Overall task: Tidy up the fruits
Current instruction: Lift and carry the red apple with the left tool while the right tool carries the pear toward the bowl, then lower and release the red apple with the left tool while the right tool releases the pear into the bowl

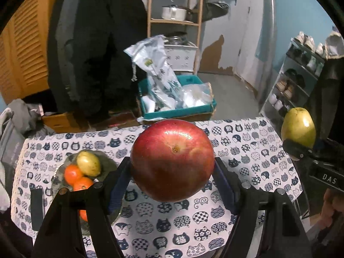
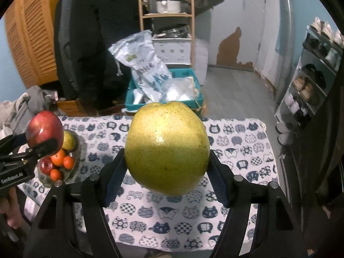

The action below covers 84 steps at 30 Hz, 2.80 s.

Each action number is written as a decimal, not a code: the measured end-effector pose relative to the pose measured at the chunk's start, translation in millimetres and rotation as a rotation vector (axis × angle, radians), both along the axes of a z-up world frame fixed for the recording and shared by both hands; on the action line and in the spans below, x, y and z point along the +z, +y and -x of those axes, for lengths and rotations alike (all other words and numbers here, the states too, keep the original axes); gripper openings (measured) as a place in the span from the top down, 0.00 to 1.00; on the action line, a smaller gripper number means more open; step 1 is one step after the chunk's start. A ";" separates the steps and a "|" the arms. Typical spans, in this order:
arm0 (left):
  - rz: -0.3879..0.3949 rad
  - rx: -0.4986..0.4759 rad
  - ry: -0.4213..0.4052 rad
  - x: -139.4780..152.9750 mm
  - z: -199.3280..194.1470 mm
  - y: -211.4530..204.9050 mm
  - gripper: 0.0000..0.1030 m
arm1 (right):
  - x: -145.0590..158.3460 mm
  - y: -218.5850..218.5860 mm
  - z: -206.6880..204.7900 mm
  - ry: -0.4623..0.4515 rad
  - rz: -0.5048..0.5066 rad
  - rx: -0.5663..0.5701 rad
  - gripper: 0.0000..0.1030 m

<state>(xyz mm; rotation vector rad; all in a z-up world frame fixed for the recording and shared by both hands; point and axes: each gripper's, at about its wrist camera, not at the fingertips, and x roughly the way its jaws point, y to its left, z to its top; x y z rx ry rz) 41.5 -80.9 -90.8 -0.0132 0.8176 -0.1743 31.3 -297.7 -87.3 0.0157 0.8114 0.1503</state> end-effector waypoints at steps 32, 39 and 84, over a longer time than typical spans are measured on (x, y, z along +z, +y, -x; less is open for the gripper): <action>-0.073 0.281 0.057 -51.5 -1.9 141.3 0.26 | -50.5 184.0 -56.4 0.142 -0.045 0.265 0.31; -0.054 0.325 0.135 -89.5 -6.7 168.4 0.26 | -75.8 226.2 -75.0 0.199 -0.049 0.327 0.31; 0.018 0.337 0.250 -124.8 -12.3 189.8 0.15 | -89.8 272.3 -107.9 0.277 -0.150 0.387 0.21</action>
